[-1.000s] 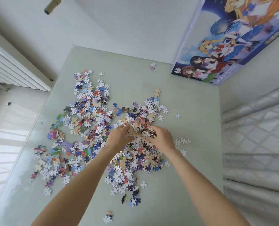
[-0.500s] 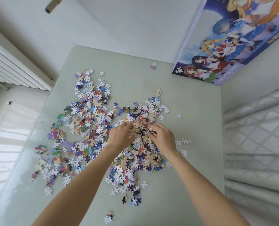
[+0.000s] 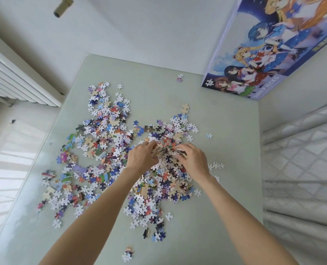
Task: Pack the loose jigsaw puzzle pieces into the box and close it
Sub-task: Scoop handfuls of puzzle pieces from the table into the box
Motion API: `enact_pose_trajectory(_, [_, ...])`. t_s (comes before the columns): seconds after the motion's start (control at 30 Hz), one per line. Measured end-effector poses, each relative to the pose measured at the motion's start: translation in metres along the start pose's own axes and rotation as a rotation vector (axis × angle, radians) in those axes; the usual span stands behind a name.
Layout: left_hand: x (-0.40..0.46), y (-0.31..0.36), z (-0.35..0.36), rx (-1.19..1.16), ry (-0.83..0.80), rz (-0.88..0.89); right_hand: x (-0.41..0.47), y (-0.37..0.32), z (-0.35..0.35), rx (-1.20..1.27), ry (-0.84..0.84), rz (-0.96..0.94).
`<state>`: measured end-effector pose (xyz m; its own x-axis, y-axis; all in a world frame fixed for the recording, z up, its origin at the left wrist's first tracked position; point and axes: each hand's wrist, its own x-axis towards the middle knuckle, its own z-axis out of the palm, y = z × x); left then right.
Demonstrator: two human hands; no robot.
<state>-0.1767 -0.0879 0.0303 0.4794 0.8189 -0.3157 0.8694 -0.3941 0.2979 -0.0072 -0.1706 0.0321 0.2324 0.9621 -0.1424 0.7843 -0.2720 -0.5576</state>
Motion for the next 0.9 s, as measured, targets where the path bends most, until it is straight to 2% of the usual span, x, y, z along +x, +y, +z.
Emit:
enact_pose_trajectory(0.17, [-0.004, -0.014, -0.020, -0.099, 0.153, 0.036, 0.002, -0.004, -0.008, 0.056, 0.018, -0.007])
enact_pose_trajectory(0.37, [-0.003, 0.006, -0.066, -0.324, 0.318, 0.226, 0.007, -0.014, -0.055, 0.251, 0.097, 0.003])
enact_pose_trajectory(0.47, [0.011, 0.036, -0.107, -0.401, 0.351, 0.333, 0.016, -0.016, -0.112, 0.314, 0.216, -0.069])
enact_pose_trajectory(0.63, [0.051, 0.092, -0.174, -0.562, 0.390, 0.408, 0.043, -0.020, -0.229, 0.324, 0.434, -0.176])
enact_pose_trajectory(0.77, [0.100, 0.146, -0.226, -0.584, 0.454, 0.538, 0.080, -0.013, -0.316, 0.224, 0.601, -0.277])
enact_pose_trajectory(0.9, [0.151, 0.200, -0.277, -0.556, 0.526, 0.635, 0.130, 0.000, -0.375, 0.112, 0.689, -0.310])
